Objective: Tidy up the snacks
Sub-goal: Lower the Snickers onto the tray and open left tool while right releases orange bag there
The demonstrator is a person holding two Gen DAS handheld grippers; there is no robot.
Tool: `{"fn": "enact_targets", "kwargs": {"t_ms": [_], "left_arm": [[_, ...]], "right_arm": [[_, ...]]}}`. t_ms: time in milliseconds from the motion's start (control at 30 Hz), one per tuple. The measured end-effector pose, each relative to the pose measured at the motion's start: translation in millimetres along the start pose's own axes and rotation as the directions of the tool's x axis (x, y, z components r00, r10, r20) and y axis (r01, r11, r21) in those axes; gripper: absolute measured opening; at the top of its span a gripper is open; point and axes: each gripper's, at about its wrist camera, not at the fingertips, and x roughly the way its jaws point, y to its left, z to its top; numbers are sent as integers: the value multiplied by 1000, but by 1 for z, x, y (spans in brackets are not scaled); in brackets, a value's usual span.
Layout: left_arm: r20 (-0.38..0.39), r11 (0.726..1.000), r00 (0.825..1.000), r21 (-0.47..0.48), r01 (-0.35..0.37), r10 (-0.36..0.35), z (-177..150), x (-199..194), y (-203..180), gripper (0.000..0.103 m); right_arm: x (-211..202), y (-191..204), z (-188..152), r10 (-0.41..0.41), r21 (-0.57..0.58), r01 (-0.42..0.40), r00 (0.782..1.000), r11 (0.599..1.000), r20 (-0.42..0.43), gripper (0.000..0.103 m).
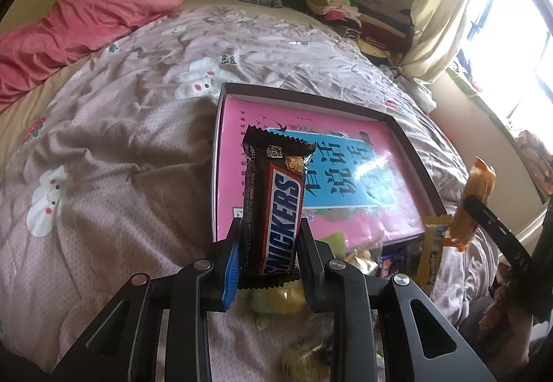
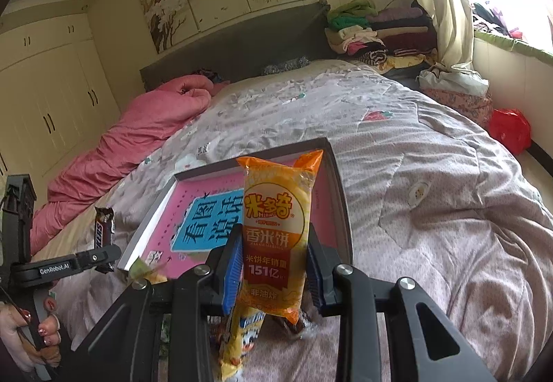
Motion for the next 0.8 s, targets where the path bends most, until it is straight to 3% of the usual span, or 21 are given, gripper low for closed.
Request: {"fn": "enact_targets", "kwargs": {"t_ms": [333,800], "left_arm": [[-1,1000,1000,26,-9,9,13,21,-11,30],[-50,1000,999,26,-10,11,23,55,-15,30]], "right_arm": [[24,-8,15,-21,-7,21,1000,1000,14,33],[69,-24,15,-42,2,43,995,999,-91,33]]}}
